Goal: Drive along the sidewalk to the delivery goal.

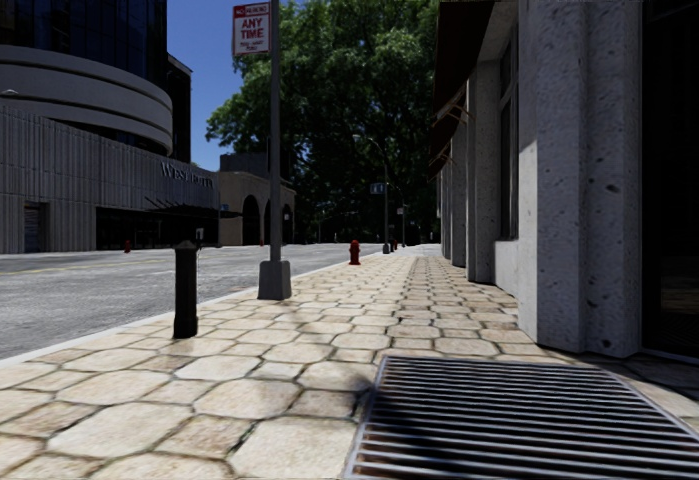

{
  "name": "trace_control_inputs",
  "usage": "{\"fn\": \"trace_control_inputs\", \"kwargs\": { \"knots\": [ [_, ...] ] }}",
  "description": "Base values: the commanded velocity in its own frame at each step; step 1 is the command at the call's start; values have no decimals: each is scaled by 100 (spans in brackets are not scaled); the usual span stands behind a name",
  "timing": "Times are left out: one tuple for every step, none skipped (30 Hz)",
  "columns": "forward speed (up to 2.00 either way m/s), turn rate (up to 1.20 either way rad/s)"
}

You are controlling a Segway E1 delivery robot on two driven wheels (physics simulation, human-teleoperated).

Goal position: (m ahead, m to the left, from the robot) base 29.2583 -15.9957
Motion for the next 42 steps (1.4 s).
{"fn": "trace_control_inputs", "kwargs": {
  "knots": [
    [200,0],
    [200,0],
    [200,0],
    [200,0],
    [200,0],
    [200,0],
    [200,0],
    [200,0],
    [200,0],
    [200,0],
    [200,0],
    [200,0],
    [200,0],
    [200,0],
    [200,-5],
    [200,-48],
    [200,-48],
    [200,-120],
    [200,-120],
    [200,-120],
    [200,-120],
    [200,-21],
    [200,-6],
    [200,-1],
    [200,0],
    [200,0],
    [200,0],
    [200,0],
    [200,0],
    [200,0],
    [200,0],
    [200,0],
    [200,0],
    [200,0],
    [200,0],
    [200,-10],
    [200,-10],
    [200,-92],
    [200,-105],
    [200,-120],
    [200,-120],
    [200,-120]
  ]
}}
